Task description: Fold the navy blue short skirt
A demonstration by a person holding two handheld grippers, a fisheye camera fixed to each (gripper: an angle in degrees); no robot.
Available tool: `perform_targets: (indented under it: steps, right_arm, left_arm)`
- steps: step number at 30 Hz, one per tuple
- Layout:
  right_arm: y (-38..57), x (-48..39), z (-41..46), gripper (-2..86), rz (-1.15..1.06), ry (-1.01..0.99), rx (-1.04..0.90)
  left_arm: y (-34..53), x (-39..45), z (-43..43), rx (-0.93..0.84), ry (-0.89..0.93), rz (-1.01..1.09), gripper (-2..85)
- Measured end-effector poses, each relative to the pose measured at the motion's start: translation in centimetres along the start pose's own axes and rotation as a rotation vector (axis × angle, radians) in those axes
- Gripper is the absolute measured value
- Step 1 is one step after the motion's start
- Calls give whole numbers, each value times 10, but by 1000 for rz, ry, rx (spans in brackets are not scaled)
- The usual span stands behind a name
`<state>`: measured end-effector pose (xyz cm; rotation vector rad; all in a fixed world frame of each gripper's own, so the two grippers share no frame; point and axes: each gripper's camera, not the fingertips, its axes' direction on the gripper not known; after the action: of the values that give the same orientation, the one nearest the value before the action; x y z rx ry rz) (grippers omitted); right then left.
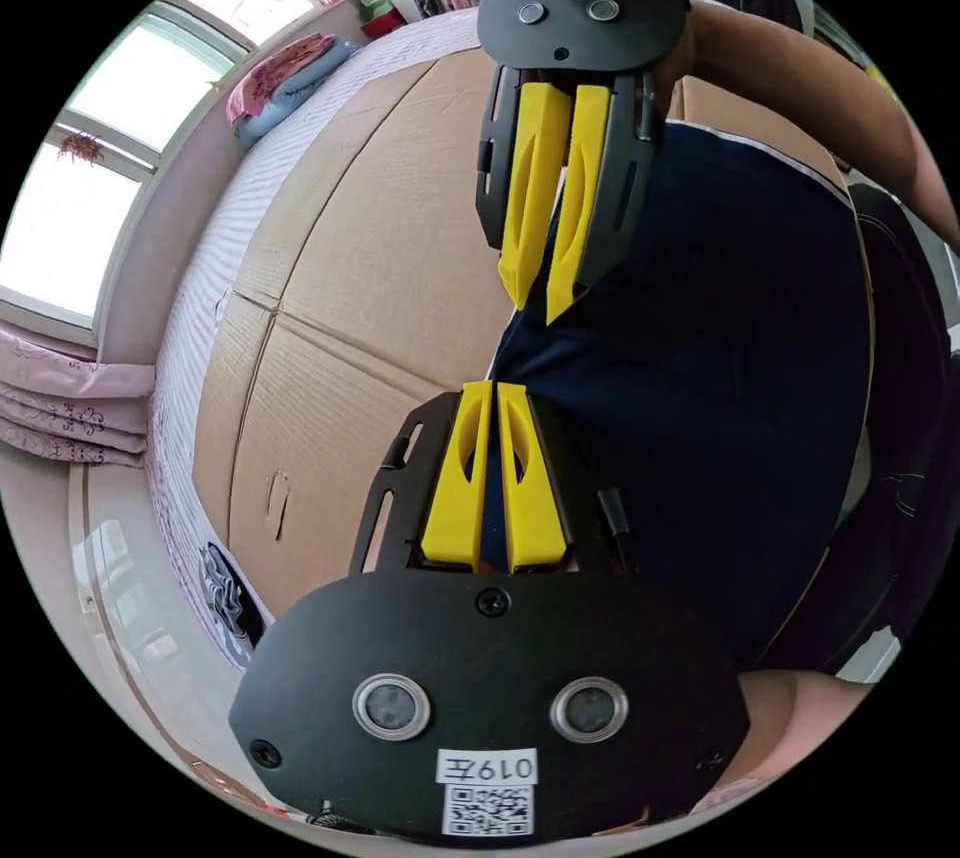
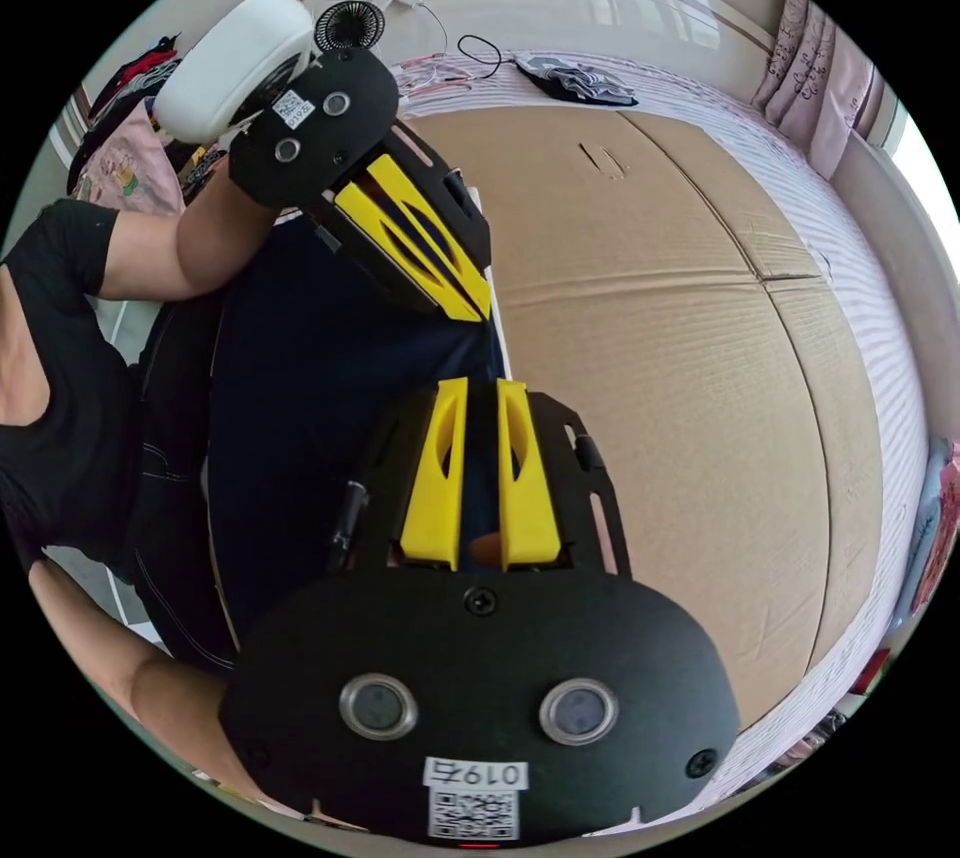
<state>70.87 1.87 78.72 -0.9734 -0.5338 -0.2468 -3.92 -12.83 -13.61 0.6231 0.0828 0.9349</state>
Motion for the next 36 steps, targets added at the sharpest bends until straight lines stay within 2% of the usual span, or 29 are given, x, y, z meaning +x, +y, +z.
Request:
perform_targets:
  steps: [11,31,36]
  right_arm:
    - [-22,24,-15,-2,-17,18,-2]
    - [-69,30,27,16,37,114,-95]
    - [-79,28,41,21,66,110,-110]
  left_arm:
    - [21,8,-13,13,-1,-18,9]
    - [98,4,10,7,24,-101,9]
    - [159,-21,-15,145,-20,-240,8]
